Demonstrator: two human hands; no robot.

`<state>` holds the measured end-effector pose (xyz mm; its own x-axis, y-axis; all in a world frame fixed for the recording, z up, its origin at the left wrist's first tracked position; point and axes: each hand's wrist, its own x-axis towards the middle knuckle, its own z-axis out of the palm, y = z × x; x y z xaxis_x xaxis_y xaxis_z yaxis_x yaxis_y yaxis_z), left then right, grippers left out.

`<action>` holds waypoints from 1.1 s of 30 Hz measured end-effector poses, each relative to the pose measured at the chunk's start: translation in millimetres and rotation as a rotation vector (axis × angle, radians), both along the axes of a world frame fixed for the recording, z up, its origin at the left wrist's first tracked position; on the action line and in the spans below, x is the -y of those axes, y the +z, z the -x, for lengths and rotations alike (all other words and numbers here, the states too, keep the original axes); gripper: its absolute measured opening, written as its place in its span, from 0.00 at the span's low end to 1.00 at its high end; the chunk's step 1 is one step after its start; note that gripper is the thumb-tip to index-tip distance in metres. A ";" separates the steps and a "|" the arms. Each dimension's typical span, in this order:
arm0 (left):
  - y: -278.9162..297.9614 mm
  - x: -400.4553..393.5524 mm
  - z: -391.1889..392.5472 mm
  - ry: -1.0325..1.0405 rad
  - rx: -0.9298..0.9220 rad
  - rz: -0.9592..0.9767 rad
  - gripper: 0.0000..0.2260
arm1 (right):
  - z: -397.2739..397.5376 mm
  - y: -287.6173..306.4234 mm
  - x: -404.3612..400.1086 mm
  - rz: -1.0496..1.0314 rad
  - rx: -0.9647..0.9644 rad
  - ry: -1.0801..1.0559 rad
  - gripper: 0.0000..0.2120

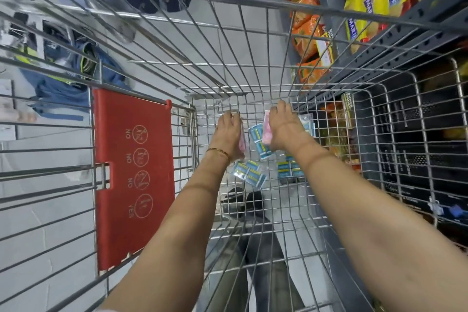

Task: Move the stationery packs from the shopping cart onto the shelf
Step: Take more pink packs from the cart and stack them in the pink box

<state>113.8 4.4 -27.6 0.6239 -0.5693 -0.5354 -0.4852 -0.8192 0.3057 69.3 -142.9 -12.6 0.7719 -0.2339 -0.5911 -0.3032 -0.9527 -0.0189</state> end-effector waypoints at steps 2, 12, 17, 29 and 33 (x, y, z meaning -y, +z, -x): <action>10.4 -1.0 1.6 -0.016 -0.011 -0.016 0.51 | 5.8 6.8 -0.4 -0.069 0.033 -0.029 0.41; 153.5 32.5 28.5 -0.289 0.181 0.096 0.30 | 67.6 154.0 8.5 -0.150 0.222 -0.302 0.47; 237.3 57.0 64.2 -0.379 0.201 0.280 0.32 | 130.2 244.0 13.7 -0.093 0.410 -0.469 0.42; 395.4 163.6 250.1 -1.034 0.247 0.556 0.39 | 364.8 404.7 41.0 0.247 0.640 -0.930 0.48; 421.9 200.8 314.5 -1.258 0.253 0.555 0.41 | 439.9 425.4 44.1 0.325 0.622 -1.138 0.44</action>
<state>-200.7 -196.4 394.4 -0.4130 -0.9107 -0.0093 -0.8856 0.3992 0.2375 -370.7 -187.0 412.9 0.1734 -0.9848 -0.0097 -0.9501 -0.1647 -0.2648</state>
